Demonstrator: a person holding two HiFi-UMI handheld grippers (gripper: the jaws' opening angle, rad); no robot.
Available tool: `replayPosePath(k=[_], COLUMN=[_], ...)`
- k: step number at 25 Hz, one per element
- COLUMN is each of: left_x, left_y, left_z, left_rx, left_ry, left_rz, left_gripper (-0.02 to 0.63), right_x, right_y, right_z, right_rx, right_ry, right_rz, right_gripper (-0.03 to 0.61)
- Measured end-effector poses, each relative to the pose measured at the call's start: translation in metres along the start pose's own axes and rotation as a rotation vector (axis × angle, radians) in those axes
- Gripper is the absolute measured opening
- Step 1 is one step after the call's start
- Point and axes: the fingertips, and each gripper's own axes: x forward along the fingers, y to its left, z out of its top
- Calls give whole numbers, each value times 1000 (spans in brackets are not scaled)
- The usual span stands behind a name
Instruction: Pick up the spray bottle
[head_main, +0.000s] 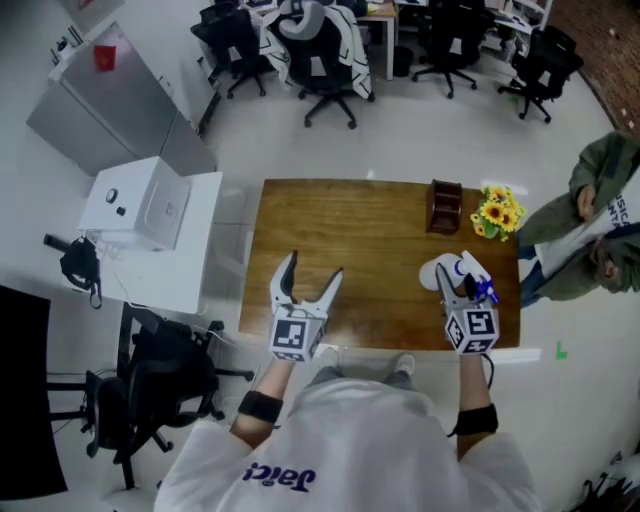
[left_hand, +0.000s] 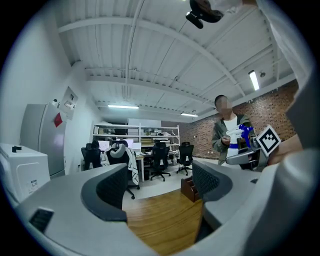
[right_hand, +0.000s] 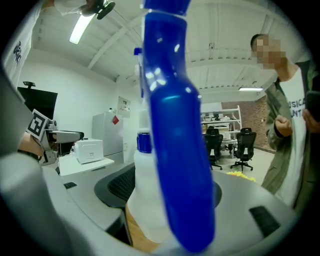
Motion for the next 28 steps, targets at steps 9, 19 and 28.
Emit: replayPosePath(k=[9,19,28], left_x=[-11,-34,-38], left_y=[7,11,14], left_z=[-6,-16,-12], left_rx=[-23,-40,-30], left_ry=[11,42,20], left_rz=[53,105,115], left_gripper=[396,396,396], right_x=[-43,-49,-46], right_y=[-10,15,12], right_z=[3,-1,2], right_rx=[14,24,-18], right_ry=[-60,-65,-73], right_rz=[-120,-123,-143], right_gripper=[259,259,256])
